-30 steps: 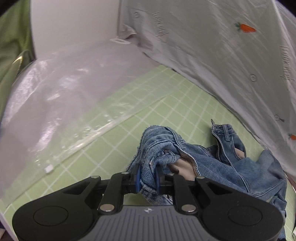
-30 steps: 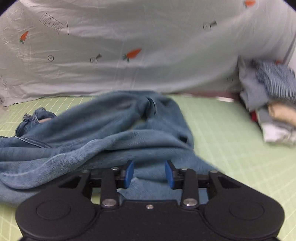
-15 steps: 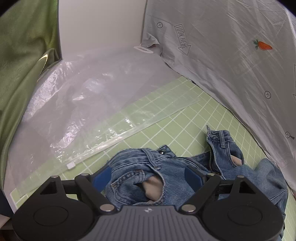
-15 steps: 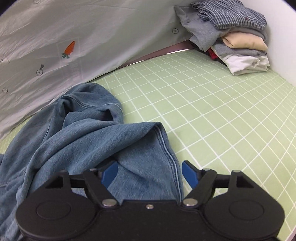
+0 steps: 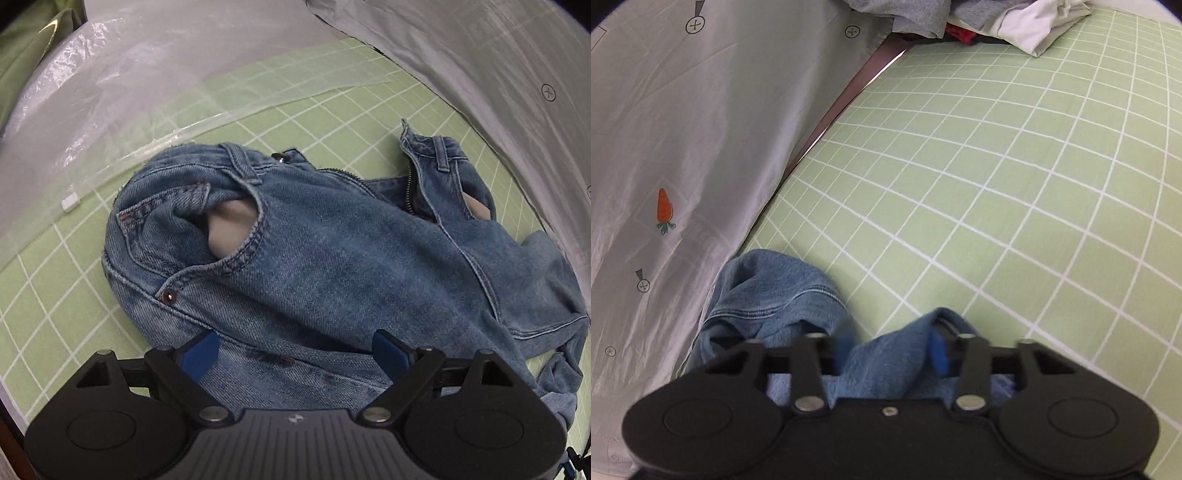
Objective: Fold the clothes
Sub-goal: 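Open both grippers and lay the jeans flat on the mat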
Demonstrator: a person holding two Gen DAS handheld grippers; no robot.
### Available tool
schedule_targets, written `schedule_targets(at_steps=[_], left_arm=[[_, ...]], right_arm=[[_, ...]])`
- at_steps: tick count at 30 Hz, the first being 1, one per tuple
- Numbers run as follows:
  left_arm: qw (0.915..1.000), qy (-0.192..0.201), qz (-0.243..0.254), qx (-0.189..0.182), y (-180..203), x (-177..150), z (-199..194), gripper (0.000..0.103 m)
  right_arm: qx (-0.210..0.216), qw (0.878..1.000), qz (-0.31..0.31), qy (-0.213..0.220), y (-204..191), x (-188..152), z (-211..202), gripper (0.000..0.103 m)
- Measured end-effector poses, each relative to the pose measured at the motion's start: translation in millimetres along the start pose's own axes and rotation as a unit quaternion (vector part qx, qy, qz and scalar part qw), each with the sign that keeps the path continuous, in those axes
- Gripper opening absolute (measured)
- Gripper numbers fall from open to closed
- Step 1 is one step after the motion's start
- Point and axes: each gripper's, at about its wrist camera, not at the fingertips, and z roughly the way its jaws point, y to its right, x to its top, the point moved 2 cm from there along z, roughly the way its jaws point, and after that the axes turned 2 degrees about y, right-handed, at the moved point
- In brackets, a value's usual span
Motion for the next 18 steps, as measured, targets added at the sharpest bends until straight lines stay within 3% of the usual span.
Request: schedule_targets(at_steps=[3,7,8,15,18], left_arm=[[0.9997,-0.017,-0.019,-0.005,-6.8,1.4,8.2,0.090],[0.9992,-0.031,-0.027,-0.003,-9.0,-0.5,15.3,0.090],[0.9993,-0.030,-0.021,0.000,-7.7,-1.1,15.4,0.090],[0.9990,-0.041,0.015,0.013,4.7,-1.3,22.4,0.100],[0.9978,-0.047,0.036,0.029,12.6,-2.6,26.7,0.103]], right_arm=[[0.035,0.999,-0.008,0.018,-8.4,20.5,-12.4,0.005],[0.115,0.988,-0.048,0.091,-39.0,44.7,-73.8,0.004],[0.118,0.986,-0.058,0.100,-41.7,45.1,-82.3,0.003],[0.023,0.988,-0.123,0.089,-28.3,20.9,-76.7,0.002],[-0.018,0.985,-0.151,0.084,-22.5,10.7,-74.5,0.021]])
